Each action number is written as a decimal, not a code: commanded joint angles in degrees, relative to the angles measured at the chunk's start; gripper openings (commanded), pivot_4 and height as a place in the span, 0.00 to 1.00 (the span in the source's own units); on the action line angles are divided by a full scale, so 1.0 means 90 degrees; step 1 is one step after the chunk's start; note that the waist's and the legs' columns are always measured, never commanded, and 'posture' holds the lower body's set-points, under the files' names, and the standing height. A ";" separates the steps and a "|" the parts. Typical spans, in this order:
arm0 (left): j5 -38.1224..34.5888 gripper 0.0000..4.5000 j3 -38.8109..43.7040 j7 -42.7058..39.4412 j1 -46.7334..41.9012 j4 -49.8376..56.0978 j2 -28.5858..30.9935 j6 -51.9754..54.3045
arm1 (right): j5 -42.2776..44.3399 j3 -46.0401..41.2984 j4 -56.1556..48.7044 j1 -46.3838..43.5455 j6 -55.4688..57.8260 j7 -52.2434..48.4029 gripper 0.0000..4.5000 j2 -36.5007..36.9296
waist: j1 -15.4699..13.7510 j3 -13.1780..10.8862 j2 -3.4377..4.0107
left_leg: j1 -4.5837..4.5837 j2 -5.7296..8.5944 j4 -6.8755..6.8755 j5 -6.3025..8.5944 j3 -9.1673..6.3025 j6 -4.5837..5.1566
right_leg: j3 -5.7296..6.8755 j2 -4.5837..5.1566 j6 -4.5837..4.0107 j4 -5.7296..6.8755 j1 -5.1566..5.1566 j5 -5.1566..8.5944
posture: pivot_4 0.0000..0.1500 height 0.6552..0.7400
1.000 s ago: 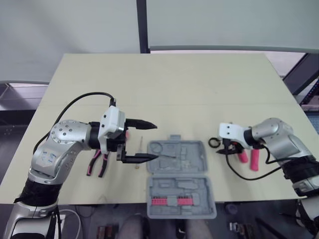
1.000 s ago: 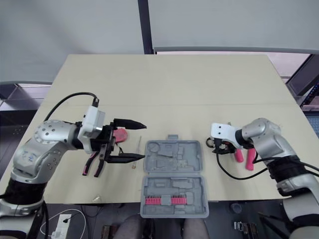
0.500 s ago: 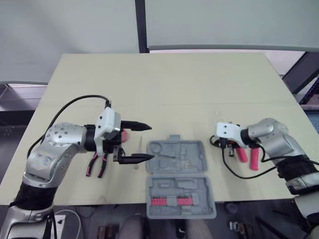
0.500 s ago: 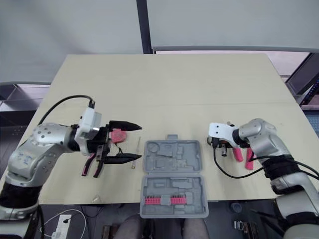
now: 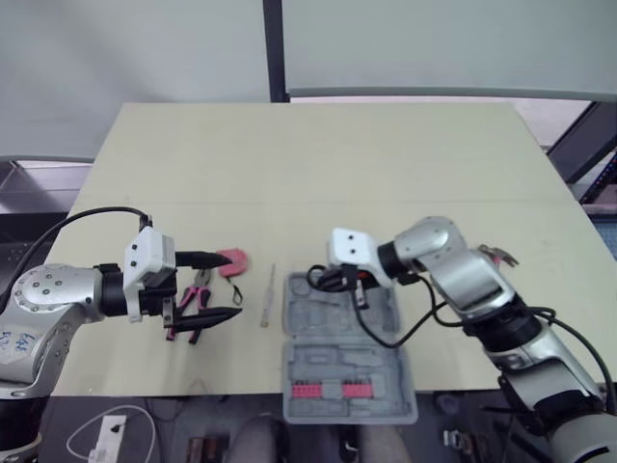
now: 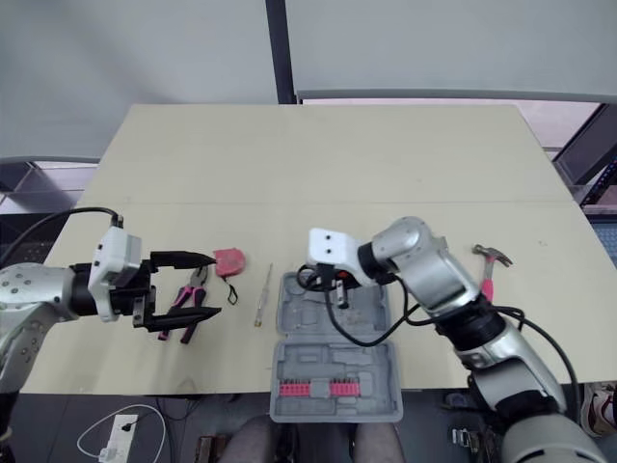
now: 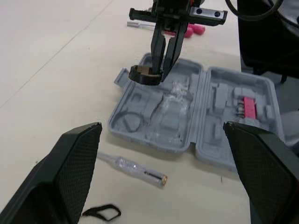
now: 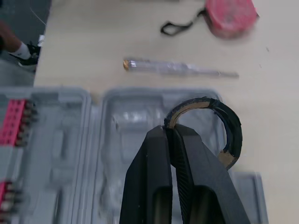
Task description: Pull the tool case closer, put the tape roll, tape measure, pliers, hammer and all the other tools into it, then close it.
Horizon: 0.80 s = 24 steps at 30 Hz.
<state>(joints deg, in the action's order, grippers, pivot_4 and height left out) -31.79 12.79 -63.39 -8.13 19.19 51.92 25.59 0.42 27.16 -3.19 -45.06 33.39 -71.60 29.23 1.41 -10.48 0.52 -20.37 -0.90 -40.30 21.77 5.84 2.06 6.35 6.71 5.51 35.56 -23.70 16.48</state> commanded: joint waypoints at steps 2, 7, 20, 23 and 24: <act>0.0101 1.00 0.0171 0.0027 0.0084 0.0040 0.0080 -0.0168 | -0.0402 0.0420 0.0840 -0.0314 -0.0258 0.0481 0.01 -0.0580 | 0.0032 0.0001 -0.0003 | -0.0001 0.0003 0.0000 0.0000 0.0005 0.0002 | -0.0001 0.0001 0.0001 0.0000 -0.0001 -0.0001 | 1.00 1.00; 0.0110 1.00 0.0220 0.0064 0.0219 0.0178 0.0104 -0.0151 | -0.0376 0.0551 0.1271 -0.0662 0.0187 0.0298 0.01 -0.0848 | 0.0045 0.0000 -0.0001 | -0.0006 -0.0003 0.0006 -0.0001 0.0007 0.0000 | 0.0000 -0.0006 -0.0001 0.0005 -0.0014 0.0000 | 1.00 1.00; 0.0287 1.00 0.0308 0.0175 0.0488 0.0234 0.0193 -0.0263 | -0.0627 0.0771 0.2123 -0.0883 0.0009 0.0594 0.01 -0.1294 | 0.0061 0.0000 -0.0001 | -0.0005 -0.0004 0.0009 -0.0001 0.0008 0.0000 | -0.0001 -0.0004 -0.0001 0.0007 -0.0016 0.0000 | 1.00 1.00; 0.0287 1.00 0.0304 0.0182 0.0457 0.0238 0.0199 -0.0255 | -0.0634 0.0742 0.2159 -0.0867 0.0030 0.0601 0.01 -0.1344 | 0.0068 0.0000 -0.0001 | -0.0005 -0.0004 0.0010 -0.0001 0.0009 0.0000 | -0.0002 -0.0004 -0.0001 0.0007 -0.0016 0.0000 | 1.00 1.00; 0.0288 1.00 0.0299 0.0184 0.0447 0.0239 0.0198 -0.0253 | -0.0646 0.0747 0.2178 -0.0860 0.0016 0.0609 0.01 -0.1360 | 0.0069 0.0000 -0.0001 | -0.0005 -0.0004 0.0011 -0.0001 0.0009 0.0000 | -0.0002 -0.0004 -0.0001 0.0007 -0.0017 0.0000 | 1.00 1.00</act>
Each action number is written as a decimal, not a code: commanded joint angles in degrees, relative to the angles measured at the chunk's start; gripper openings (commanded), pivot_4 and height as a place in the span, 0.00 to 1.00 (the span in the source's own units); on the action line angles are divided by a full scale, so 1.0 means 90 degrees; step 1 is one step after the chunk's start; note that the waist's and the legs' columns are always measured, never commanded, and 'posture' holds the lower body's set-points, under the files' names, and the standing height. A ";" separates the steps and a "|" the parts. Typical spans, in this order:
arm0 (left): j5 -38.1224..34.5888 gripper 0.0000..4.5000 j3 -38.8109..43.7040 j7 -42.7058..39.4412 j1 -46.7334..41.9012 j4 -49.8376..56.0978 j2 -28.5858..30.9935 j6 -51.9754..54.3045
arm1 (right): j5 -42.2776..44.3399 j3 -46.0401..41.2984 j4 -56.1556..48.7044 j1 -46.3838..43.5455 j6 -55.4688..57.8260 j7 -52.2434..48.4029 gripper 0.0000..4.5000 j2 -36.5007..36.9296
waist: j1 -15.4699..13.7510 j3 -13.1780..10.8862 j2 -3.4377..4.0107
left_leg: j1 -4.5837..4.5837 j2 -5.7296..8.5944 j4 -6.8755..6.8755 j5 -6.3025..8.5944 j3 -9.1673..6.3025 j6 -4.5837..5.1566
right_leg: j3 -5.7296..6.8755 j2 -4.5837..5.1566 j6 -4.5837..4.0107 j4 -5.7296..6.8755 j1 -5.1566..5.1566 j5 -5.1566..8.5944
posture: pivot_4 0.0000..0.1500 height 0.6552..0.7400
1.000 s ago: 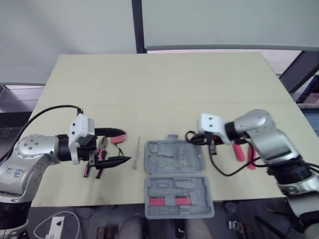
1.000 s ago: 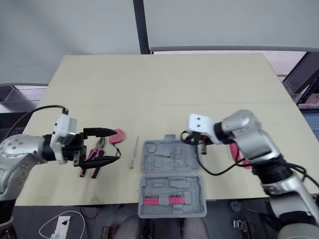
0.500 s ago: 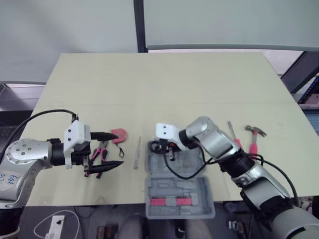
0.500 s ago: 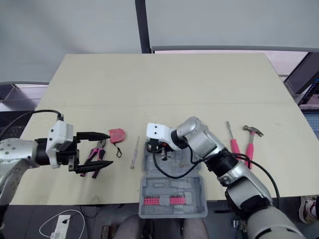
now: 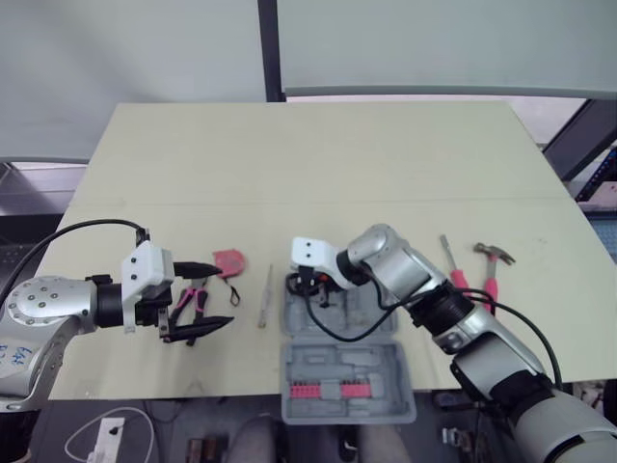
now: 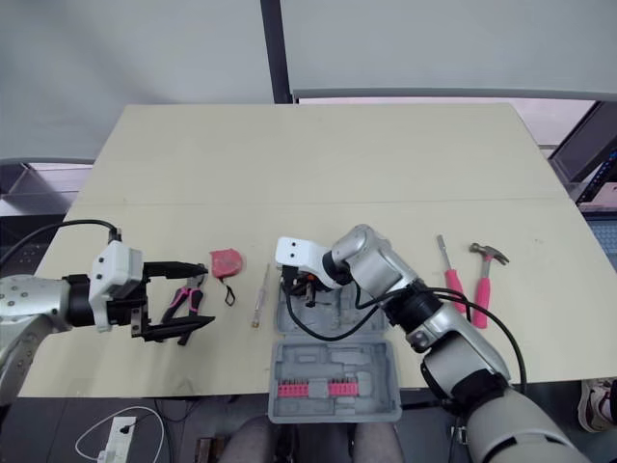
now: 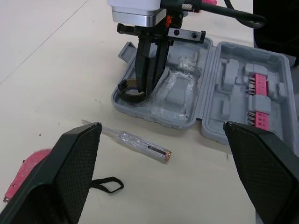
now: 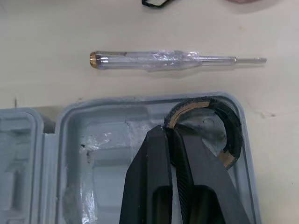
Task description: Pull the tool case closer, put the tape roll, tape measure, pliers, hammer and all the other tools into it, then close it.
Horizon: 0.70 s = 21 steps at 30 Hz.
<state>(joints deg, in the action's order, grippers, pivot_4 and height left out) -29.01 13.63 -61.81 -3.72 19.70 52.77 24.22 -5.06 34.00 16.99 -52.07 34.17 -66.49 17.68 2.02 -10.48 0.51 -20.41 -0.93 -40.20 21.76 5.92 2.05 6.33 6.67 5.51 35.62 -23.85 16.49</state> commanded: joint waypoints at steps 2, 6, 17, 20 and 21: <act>-0.0016 1.00 0.0181 0.0012 -0.0071 0.0179 0.0099 -0.0101 | -0.0117 0.0016 0.0024 -0.0071 -0.0155 0.0098 0.01 -0.0101 | 0.0006 0.0000 0.0000 | 0.0000 -0.0001 0.0001 0.0000 0.0000 0.0000 | 0.0000 -0.0001 0.0000 0.0000 -0.0001 0.0000 | 1.00 1.00; 0.0016 1.00 0.0115 0.0025 -0.0138 0.0149 0.0085 -0.0112 | -0.0161 0.0022 0.0036 -0.0002 -0.0200 0.0108 0.01 -0.0106 | 0.0015 0.0000 0.0000 | 0.0000 0.0000 0.0001 0.0000 0.0001 -0.0001 | 0.0000 0.0000 0.0000 0.0000 -0.0002 0.0000 | 1.00 1.00; 0.0099 1.00 -0.0022 -0.0002 -0.0317 -0.0003 0.0039 -0.0236 | -0.0243 0.0041 -0.0199 0.0115 -0.0180 0.0110 0.01 -0.0100 | 0.0013 0.0000 0.0000 | 0.0000 0.0000 0.0002 0.0000 0.0001 0.0000 | -0.0001 0.0000 0.0000 0.0000 -0.0001 0.0000 | 1.00 1.00; 0.0119 1.00 -0.0051 -0.0011 -0.0367 -0.0036 0.0019 -0.0261 | -0.0322 0.0063 -0.0142 0.0119 -0.0274 0.0178 0.01 -0.0085 | 0.0014 0.0000 0.0000 | 0.0000 0.0000 0.0002 0.0000 0.0001 -0.0001 | -0.0001 0.0000 0.0000 0.0000 -0.0002 0.0000 | 1.00 1.00; 0.0124 1.00 -0.0062 -0.0011 -0.0384 -0.0044 0.0013 -0.0265 | -0.0324 0.0058 -0.0135 0.0117 -0.0276 0.0175 0.01 -0.0073 | 0.0015 0.0000 0.0000 | 0.0000 0.0000 0.0003 0.0000 0.0001 -0.0001 | -0.0001 0.0000 0.0000 0.0000 -0.0002 0.0000 | 1.00 1.00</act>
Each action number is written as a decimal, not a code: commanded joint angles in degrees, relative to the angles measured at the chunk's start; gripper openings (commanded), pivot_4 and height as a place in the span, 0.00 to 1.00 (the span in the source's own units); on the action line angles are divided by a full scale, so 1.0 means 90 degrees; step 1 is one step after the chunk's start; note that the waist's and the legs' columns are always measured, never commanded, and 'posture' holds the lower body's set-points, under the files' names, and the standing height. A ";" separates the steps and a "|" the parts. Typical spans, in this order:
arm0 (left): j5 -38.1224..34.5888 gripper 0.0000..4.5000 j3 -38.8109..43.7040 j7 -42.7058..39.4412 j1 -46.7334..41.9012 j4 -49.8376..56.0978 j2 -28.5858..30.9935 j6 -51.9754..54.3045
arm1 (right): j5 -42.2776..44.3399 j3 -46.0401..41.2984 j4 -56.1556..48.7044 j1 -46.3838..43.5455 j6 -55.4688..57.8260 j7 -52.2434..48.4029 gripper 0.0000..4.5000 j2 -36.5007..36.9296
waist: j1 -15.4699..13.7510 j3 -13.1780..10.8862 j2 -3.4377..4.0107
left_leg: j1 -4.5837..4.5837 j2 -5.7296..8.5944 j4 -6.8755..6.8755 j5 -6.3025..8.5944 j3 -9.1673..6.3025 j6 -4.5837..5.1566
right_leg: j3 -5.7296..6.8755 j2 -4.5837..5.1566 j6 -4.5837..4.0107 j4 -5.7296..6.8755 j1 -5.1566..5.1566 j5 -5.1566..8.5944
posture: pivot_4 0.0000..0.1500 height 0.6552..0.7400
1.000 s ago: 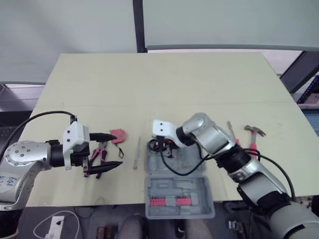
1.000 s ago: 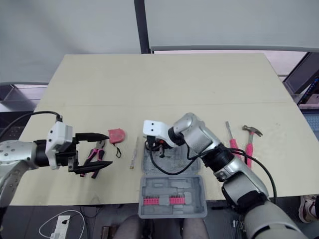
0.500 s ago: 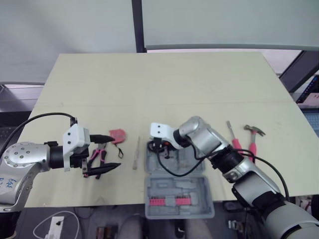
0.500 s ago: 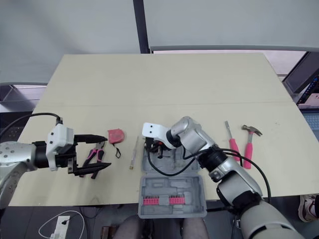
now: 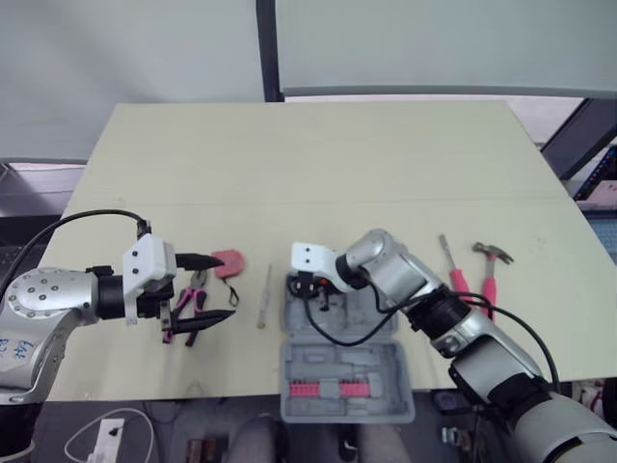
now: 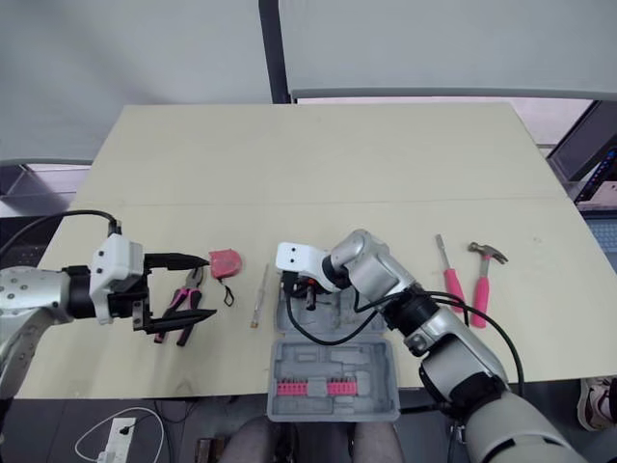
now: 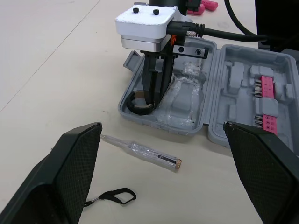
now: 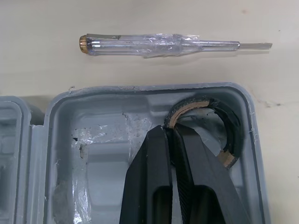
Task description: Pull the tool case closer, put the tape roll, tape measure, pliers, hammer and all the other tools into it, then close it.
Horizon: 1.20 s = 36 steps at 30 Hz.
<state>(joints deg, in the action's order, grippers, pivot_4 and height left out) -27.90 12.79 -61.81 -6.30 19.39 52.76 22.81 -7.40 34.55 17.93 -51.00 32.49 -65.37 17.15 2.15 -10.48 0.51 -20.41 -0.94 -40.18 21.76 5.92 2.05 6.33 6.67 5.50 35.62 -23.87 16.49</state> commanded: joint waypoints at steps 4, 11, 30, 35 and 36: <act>-0.0004 1.00 0.0006 -0.0009 -0.0129 -0.0021 -0.0002 -0.0125 | -0.0022 -0.0049 -0.0822 -0.0046 -0.0034 -0.0173 0.35 0.0209 | -0.0002 0.0000 0.0000 | -0.0001 0.0000 0.0001 0.0000 0.0000 0.0000 | 0.0000 0.0001 0.0000 -0.0001 -0.0002 0.0000 | 1.00 1.00; -0.0015 1.00 -0.0001 0.0013 -0.0127 0.0010 -0.0027 -0.0121 | 0.0822 -0.0907 -0.1333 0.0260 -0.0376 -0.0197 0.44 0.0231 | -0.0007 0.0000 -0.0001 | -0.0001 -0.0002 0.0001 0.0000 -0.0001 0.0000 | 0.0000 0.0001 0.0000 -0.0001 -0.0002 0.0000 | 1.00 1.00; -0.0014 1.00 -0.0173 -0.0017 -0.0366 -0.0169 -0.0150 -0.0117 | 0.1563 -0.2107 0.0541 0.1773 -0.2936 0.0928 0.15 -0.0664 | 0.0015 0.0000 -0.0002 | 0.0004 -0.0005 0.0007 -0.0002 0.0009 -0.0002 | -0.0007 -0.0004 -0.0001 -0.0002 -0.0001 0.0000 | 1.00 1.00; -0.0005 1.00 -0.0176 -0.0071 -0.0408 -0.0225 -0.0127 -0.0139 | 0.1520 -0.2163 0.0916 0.1692 -0.2931 0.1089 0.15 -0.0736 | 0.0016 0.0000 -0.0001 | 0.0004 -0.0005 0.0007 -0.0002 0.0009 -0.0002 | -0.0008 -0.0002 -0.0001 -0.0002 -0.0002 0.0000 | 1.00 1.00; -0.0001 1.00 -0.0181 -0.0081 -0.0414 -0.0229 -0.0128 -0.0141 | 0.1494 -0.2160 0.0978 0.1676 -0.2926 0.1116 0.15 -0.0748 | 0.0016 0.0000 -0.0001 | 0.0004 -0.0005 0.0007 -0.0002 0.0009 -0.0002 | -0.0008 -0.0001 -0.0001 -0.0001 -0.0002 0.0000 | 1.00 1.00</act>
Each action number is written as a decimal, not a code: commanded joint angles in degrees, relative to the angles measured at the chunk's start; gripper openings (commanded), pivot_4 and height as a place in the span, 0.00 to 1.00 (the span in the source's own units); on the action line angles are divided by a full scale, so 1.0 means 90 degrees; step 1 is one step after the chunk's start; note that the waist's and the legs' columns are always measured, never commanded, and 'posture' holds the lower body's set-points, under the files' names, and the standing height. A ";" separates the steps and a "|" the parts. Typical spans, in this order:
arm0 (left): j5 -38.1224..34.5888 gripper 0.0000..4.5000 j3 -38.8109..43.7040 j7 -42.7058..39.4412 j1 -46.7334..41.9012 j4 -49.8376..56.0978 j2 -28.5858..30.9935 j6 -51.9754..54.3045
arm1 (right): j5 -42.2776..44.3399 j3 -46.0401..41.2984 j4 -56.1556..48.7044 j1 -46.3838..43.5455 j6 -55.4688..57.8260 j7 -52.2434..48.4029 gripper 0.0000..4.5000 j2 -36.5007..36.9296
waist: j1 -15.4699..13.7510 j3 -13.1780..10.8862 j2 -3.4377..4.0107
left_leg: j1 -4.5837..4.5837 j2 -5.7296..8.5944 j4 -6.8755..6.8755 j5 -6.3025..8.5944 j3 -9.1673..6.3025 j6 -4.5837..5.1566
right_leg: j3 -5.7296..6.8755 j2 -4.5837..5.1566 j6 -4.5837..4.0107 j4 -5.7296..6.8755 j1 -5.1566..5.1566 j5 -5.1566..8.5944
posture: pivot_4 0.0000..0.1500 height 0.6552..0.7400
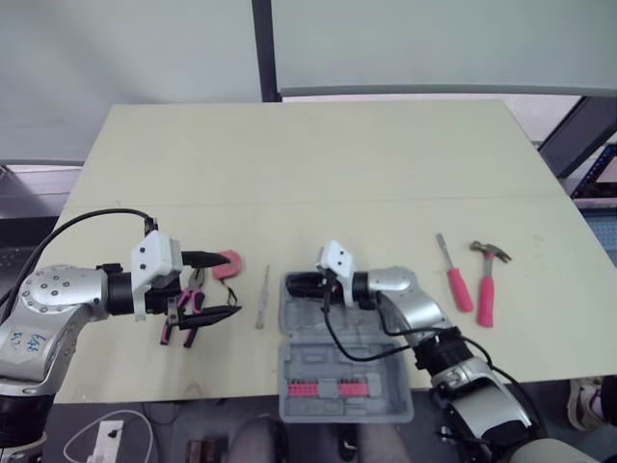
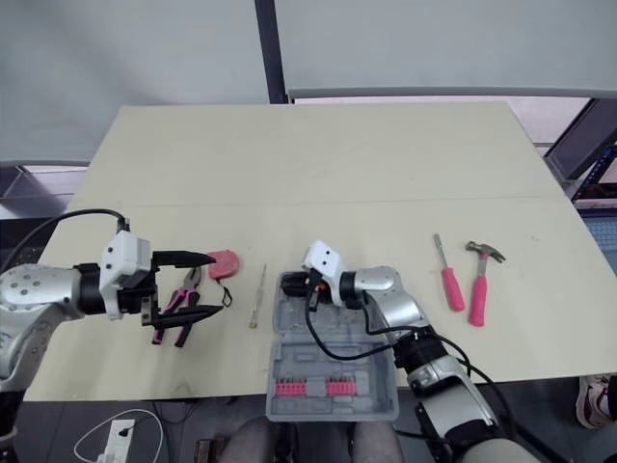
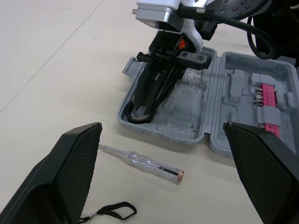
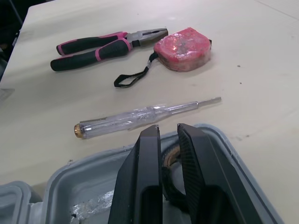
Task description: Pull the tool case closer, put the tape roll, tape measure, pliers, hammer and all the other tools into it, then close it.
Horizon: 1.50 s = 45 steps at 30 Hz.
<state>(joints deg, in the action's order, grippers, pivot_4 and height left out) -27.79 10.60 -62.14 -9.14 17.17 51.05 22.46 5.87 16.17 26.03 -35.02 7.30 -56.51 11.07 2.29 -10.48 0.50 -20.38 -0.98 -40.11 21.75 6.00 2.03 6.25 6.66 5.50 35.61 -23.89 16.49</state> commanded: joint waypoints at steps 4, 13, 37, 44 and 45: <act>0.0014 1.00 0.0038 -0.0062 -0.0132 -0.0017 0.0054 -0.0119 | 0.0001 -0.0120 0.0198 -0.0146 -0.0090 0.0158 0.15 -0.0147 | 0.0003 0.0000 0.0000 | 0.0000 0.0000 0.0000 0.0000 0.0000 0.0000 | -0.0001 0.0000 0.0000 0.0000 0.0000 0.0000 | 1.00 1.00; 0.0100 1.00 -0.0014 -0.0081 -0.0181 -0.0093 0.0017 -0.0180 | -0.0303 0.0083 0.0499 -0.0196 0.0161 0.0256 0.15 -0.0152 | 0.0067 0.0000 0.0000 | 0.0000 0.0000 0.0001 0.0000 -0.0001 0.0000 | 0.0000 0.0000 0.0000 0.0001 0.0000 0.0000 | 1.00 1.00; -0.0386 1.00 0.0634 0.0150 0.0550 0.0017 -0.0073 0.0207 | 0.1506 -0.2166 -0.3982 0.1277 0.2864 -0.0006 0.20 0.2225 | -0.0091 -0.0001 0.0003 | -0.0006 0.0010 0.0004 0.0002 -0.0031 0.0003 | 0.0027 0.0054 0.0001 -0.0007 0.0008 0.0000 | 1.00 1.00; -0.0500 1.00 0.1772 0.0000 0.1368 -0.0918 0.0150 0.0422 | 0.1343 -0.4749 -0.3112 0.3611 0.2584 -0.0439 0.88 0.4833 | -0.0250 -0.0007 0.0007 | -0.0008 0.0022 0.0009 0.0006 -0.0024 0.0025 | 0.0044 0.0070 0.0009 -0.0049 0.0028 -0.0004 | 1.00 1.00; -0.0322 1.00 0.1918 -0.0013 0.1468 -0.1331 0.0217 0.0247 | 0.1173 -0.5126 -0.2681 0.3971 0.2329 -0.0424 0.98 0.5096 | -0.0249 -0.0008 0.0005 | -0.0002 0.0022 0.0009 0.0005 -0.0019 0.0027 | 0.0042 0.0070 0.0012 -0.0052 0.0032 -0.0006 | 1.00 1.00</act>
<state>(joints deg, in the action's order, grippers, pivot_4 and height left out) -32.05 24.12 -61.86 3.11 9.28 51.67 26.46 18.44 -23.50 -2.05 -1.62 31.75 -59.76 54.55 0.05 -10.55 0.54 -20.29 -0.78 -40.02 21.79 5.88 2.28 6.62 7.29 5.61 35.02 -23.55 16.44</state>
